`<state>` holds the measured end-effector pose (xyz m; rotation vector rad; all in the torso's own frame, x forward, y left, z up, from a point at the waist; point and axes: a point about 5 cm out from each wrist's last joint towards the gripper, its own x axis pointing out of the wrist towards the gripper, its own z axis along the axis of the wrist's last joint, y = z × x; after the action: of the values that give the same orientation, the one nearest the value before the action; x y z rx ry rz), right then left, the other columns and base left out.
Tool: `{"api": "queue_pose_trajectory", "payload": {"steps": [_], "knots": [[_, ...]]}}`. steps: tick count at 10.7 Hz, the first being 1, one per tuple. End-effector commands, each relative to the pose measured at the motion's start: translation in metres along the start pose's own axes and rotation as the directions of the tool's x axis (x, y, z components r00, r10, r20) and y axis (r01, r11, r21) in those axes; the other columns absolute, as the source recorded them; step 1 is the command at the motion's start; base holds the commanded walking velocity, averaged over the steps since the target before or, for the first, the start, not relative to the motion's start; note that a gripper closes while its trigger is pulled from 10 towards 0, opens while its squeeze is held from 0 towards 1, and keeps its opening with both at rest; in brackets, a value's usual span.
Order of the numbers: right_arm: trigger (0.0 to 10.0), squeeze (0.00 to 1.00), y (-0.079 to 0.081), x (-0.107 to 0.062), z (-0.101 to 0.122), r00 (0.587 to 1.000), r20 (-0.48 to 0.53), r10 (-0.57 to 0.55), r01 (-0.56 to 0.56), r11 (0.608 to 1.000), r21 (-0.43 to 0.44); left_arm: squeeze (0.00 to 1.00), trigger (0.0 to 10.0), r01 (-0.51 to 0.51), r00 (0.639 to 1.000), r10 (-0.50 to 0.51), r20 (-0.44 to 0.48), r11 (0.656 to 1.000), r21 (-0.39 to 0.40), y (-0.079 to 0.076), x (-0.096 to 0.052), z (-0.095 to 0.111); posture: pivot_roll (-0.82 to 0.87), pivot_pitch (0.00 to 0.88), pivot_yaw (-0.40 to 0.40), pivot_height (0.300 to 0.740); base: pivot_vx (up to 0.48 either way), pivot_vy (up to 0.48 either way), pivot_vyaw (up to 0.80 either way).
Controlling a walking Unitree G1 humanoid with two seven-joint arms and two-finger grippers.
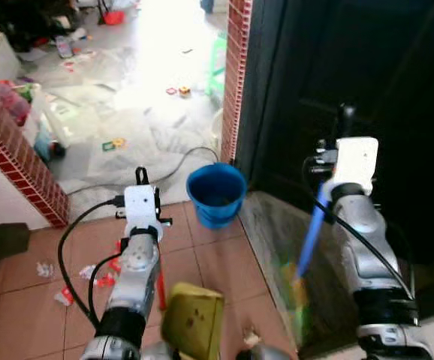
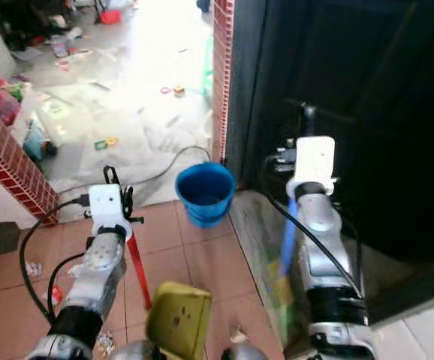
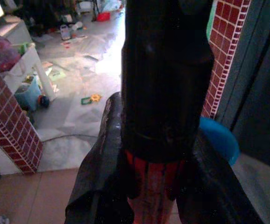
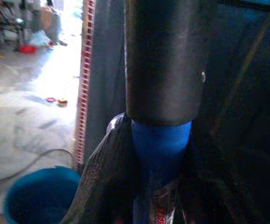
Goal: Sweep floor
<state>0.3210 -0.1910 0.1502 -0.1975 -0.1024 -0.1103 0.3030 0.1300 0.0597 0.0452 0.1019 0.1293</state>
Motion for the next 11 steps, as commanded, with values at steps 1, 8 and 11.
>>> {"api": "queue_pose_trajectory", "payload": {"steps": [1,8,11], "knots": [[10.0,0.0,0.002,0.0,0.007,1.0,0.026,-0.004,0.004,1.0,0.009,0.0,10.0,-0.032,0.997,0.031,0.066,0.999,0.013,-0.003,0.006,0.009,-0.15,0.113,0.024,0.74,0.0,0.0,0.0],[10.0,0.0,-0.013,-0.008,-0.017,0.97,-0.213,-0.117,0.137,0.987,0.083,0.0,10.0,-0.269,0.961,0.274,0.047,0.959,-0.094,0.005,0.012,-0.003,-0.19,0.126,0.025,0.74,0.0,0.0,0.0],[10.0,0.0,-0.009,-0.005,-0.022,0.944,-0.303,-0.132,0.199,0.959,0.201,0.0,10.0,-0.28,0.957,0.287,0.054,0.954,-0.105,0.005,0.011,-0.005,-0.18,0.112,0.019,0.74,0.0,0.0,0.0]]}}
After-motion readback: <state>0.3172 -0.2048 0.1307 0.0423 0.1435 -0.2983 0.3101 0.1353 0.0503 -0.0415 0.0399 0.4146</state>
